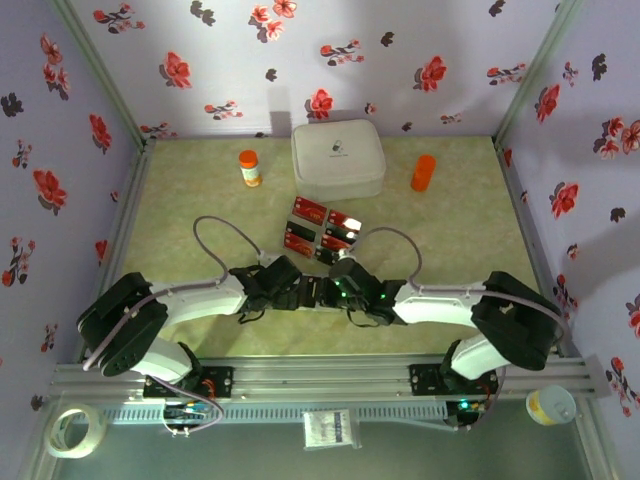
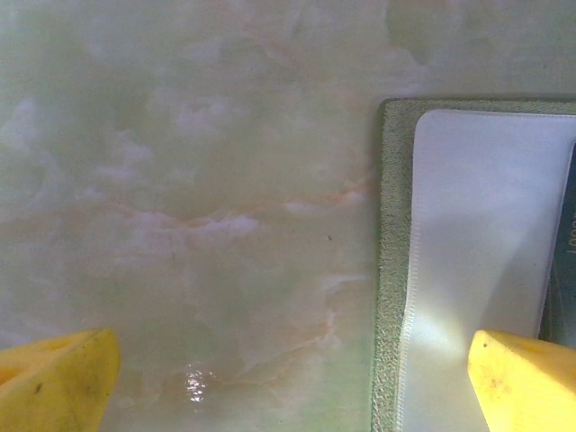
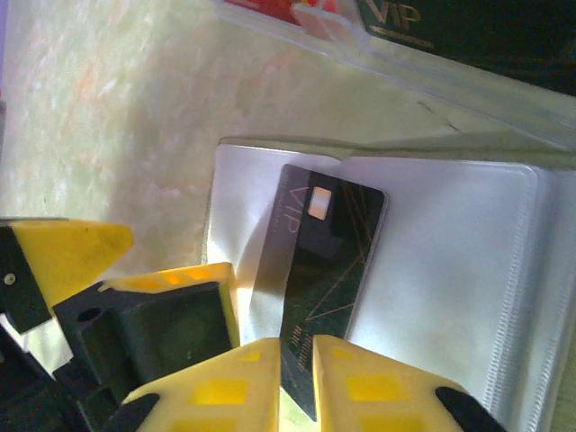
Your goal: Put the credit cards into the card holder
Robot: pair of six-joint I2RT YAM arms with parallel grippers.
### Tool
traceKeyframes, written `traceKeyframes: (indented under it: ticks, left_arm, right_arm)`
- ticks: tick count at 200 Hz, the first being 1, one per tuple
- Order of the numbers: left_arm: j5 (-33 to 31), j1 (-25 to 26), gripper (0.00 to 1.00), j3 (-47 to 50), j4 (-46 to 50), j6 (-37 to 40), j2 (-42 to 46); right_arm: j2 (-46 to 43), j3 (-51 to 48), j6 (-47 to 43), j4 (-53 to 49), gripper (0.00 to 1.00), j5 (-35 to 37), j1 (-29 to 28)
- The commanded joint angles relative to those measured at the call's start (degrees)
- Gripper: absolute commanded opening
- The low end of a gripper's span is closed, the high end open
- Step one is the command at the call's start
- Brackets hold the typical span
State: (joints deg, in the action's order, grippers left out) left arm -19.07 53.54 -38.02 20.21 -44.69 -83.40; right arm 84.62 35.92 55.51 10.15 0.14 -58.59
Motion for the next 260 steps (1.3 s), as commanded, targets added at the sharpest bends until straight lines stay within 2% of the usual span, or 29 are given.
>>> traceKeyframes:
  ticks: [1, 59, 106, 186, 219, 260]
  left_arm:
    - [-1.94, 0.33, 1.0, 1.64, 3.27, -0.71, 0.8]
    - [-2.02, 0.27, 1.0, 1.31, 4.04, -0.93, 2.89]
    - [-3.75, -2.32, 1.0, 0.85, 6.72, 0.51, 7.25]
    - [-2.04, -2.66, 1.0, 5.28, 2.17, -0.44, 3.97]
    - [-2.0, -2.65, 1.0, 6.46, 1.68, -0.85, 4.13]
    - [-1.93, -2.65, 1.0, 6.99, 1.4, -1.11, 4.73]
  right_arm:
    - [2.78, 2.58, -2.31, -2.69, 0.09, -1.33, 0.2]
    - [10.08, 5.16, -2.59, -2.46, 0.04, -1.48, 0.47]
    - [12.93, 7.54, -3.6, -3.64, 0.02, -2.43, 0.52]
    - [16.8, 10.5, -2.86, -2.11, 0.02, -5.01, 0.54]
    - [15.4, 12.55, -4.65, -3.79, 0.03, -6.12, 0.69]
    - [9.4, 11.9, -6.7, -8.38, 0.03, -2.82, 1.96]
